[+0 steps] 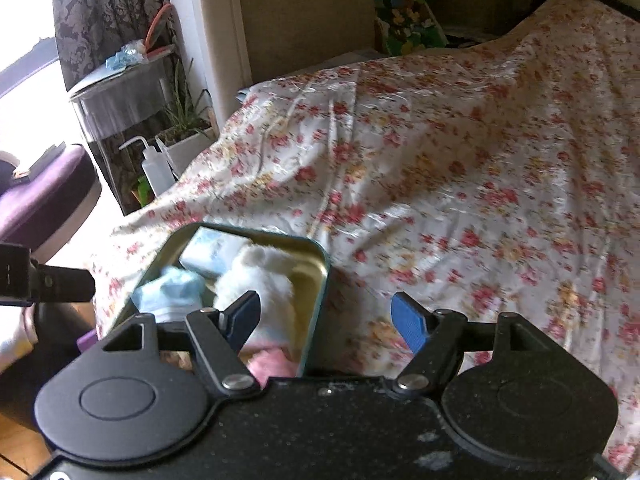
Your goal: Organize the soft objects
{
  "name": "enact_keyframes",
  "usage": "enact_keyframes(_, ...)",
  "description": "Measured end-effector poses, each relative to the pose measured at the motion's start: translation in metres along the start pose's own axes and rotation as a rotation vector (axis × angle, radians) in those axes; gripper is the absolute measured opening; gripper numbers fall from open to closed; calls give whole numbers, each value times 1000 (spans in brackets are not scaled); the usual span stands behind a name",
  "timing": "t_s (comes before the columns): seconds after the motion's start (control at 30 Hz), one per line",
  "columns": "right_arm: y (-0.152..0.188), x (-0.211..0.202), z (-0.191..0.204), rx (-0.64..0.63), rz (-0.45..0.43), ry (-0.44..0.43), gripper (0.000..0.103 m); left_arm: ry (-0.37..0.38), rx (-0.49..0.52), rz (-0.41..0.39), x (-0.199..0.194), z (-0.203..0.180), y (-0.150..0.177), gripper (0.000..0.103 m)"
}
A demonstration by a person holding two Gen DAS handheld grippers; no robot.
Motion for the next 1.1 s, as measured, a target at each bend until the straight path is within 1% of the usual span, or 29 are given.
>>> enact_keyframes(0.1, 14, -7, -10, -2, 8, 18, 72, 2, 28, 5, -1, -12, 18, 84)
enact_keyframes(0.23, 29, -11, -25, 10, 17, 41, 72, -51, 81, -22, -1, -24, 29, 85)
enact_keyframes(0.33, 37, -14, -34, 30, 21, 42, 72, -93, 79, -53, -1, -25, 36, 85)
enact_keyframes(0.4, 41, -14, -38, 40, 21, 38, 72, -98, 71, -50, 1, -25, 41, 89)
enact_keyframes(0.5, 42, -14, -42, 53, 19, 33, 72, -113, 63, -58, 3, -24, 49, 89)
enact_keyframes(0.57, 42, -13, -45, 60, 22, 30, 72, -143, 78, -69, 5, -26, 53, 90)
enact_keyframes(0.63, 43, -13, -45, 63, 23, 28, 72, -167, 97, -58, 8, -29, 58, 90)
enact_keyframes(0.73, 43, -13, -45, 59, 22, 34, 72, -176, 116, -27, 12, -30, 61, 90)
enact_keyframes(0.9, 44, -12, -41, 47, 23, 40, 73, -186, 99, -35, 9, -26, 61, 90)
enact_keyframes(1.1, 48, -6, -37, 29, 41, 48, 73, -184, 74, -15, 11, -19, 60, 91)
Point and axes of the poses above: each gripper's, at about its wrist camera, not at the fingertips, and x roughly the way its jaws point, z to its left, y to its underside, the point moved 4 cm from there along x, roughly the way its jaws point, and after that the axes turned 3 degrees about -y, right-handed, at the moved point
